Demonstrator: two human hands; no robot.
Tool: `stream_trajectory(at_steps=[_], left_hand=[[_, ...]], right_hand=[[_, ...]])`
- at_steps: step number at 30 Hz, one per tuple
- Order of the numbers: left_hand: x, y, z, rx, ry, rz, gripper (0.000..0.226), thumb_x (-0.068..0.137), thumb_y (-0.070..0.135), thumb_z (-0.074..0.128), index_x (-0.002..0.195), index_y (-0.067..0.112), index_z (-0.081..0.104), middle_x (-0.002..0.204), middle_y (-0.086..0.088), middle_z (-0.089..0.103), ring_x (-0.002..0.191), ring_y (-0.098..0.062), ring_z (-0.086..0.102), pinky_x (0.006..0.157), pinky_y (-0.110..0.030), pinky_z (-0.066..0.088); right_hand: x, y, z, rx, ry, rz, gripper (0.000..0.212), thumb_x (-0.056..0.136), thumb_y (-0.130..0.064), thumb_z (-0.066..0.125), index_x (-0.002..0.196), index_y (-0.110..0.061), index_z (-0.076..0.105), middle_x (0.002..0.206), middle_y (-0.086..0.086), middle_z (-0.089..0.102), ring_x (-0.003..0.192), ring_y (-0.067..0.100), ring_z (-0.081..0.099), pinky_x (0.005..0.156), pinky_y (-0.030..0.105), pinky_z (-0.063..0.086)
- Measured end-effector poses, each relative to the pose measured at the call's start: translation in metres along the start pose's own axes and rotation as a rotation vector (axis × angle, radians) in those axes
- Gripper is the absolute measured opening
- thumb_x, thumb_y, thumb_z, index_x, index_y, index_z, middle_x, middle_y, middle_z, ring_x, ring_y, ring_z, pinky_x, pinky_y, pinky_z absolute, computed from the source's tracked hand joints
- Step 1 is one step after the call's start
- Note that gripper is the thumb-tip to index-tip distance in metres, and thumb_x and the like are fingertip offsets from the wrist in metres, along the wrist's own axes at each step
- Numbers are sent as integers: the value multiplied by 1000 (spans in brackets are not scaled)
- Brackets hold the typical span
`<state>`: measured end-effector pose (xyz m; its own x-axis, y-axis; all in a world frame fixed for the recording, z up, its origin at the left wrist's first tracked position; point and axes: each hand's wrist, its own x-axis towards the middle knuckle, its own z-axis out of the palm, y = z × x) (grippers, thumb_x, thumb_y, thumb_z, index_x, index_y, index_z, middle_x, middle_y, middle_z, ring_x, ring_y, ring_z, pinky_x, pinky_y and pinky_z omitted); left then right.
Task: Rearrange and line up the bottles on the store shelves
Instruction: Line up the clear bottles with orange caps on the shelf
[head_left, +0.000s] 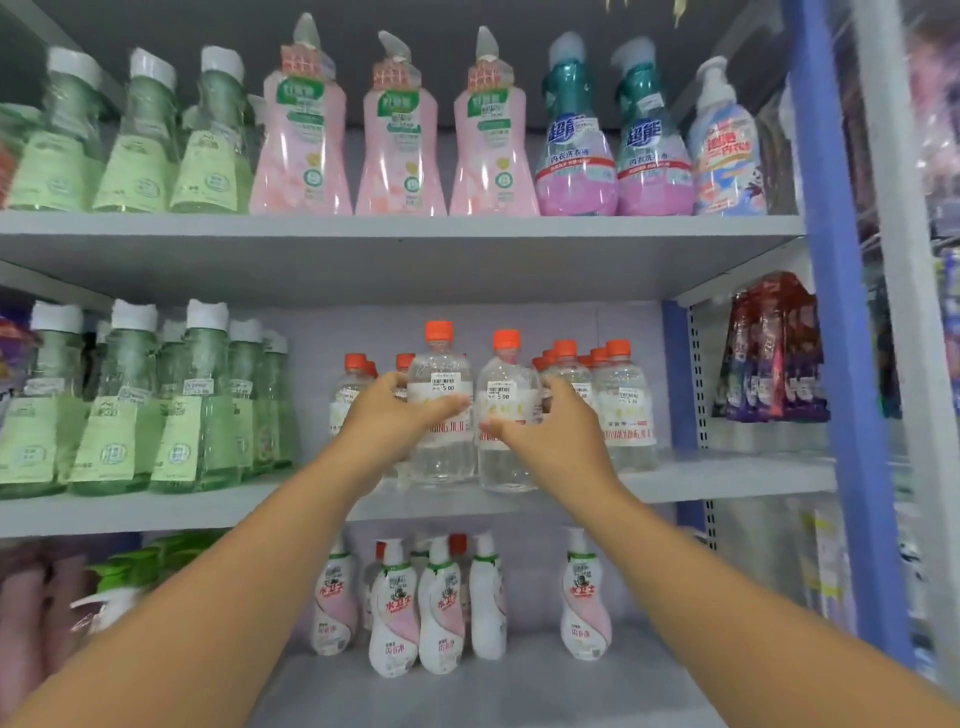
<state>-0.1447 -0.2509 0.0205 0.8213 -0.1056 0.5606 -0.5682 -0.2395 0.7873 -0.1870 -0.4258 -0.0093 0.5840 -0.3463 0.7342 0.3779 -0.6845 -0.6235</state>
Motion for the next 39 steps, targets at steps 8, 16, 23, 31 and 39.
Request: stream_trajectory(at_steps=[8,16,23,31,39], left_hand=[[29,-26,6,135,-114,-18,86,73,65,79,142,24,46,123,10,56,102,-17,60,85,-36,50],[45,-27,14,279,-170,37,69,67,73,77,116,31,52,106,14,61,91,-7,62,77,-33,58],[54,-29,16,266,-198,-3,78,64,73,78,121,29,51,110,12,61,96,-12,64,80,-37,60],[53,-38,14,265,-278,-44,105,71,76,69,155,27,30,140,9,51,112,-21,60,91,-36,55],[59,-50,12,138,-321,-50,40,82,39,83,109,28,56,104,13,68,97,-10,69,89,-41,61]], right_hand=[[19,15,9,-546,62,-195,80,82,-63,71,143,-21,40,137,0,43,126,20,47,95,33,48],[38,22,13,-846,146,-359,78,80,-72,64,134,-18,50,125,1,51,114,20,46,97,33,44],[88,15,-15,-531,121,-383,38,94,-57,57,100,-23,72,93,-12,67,101,14,56,85,34,50],[148,-16,-38,-538,-318,-165,46,89,-62,63,112,-24,75,107,-3,75,95,16,69,86,35,56],[153,-4,-34,-458,-429,-118,37,85,-60,71,93,-24,77,89,-8,74,82,8,66,75,27,49]])
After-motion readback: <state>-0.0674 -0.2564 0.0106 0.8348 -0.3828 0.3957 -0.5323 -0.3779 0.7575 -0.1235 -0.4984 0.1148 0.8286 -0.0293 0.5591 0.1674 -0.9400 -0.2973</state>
